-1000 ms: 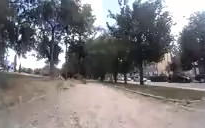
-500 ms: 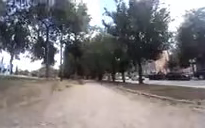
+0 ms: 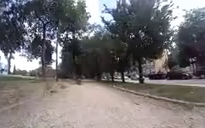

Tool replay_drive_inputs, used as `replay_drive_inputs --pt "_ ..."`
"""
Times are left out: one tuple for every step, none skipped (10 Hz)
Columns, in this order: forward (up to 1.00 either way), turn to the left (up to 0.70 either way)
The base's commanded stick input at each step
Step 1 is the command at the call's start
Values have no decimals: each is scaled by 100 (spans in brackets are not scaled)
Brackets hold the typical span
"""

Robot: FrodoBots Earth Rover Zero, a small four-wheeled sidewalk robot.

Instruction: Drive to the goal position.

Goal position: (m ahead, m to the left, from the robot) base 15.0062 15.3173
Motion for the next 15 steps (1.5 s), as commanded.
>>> replay_drive_inputs --pt "85 0" --pt "85 0" --pt "85 0" --pt "85 0" --pt "85 0" --pt "85 0" --pt "85 0" --pt "85 0" --pt "85 0" --pt "85 0" --pt "85 0" --pt "85 0" --pt "85 0" --pt "85 0" --pt "85 0"
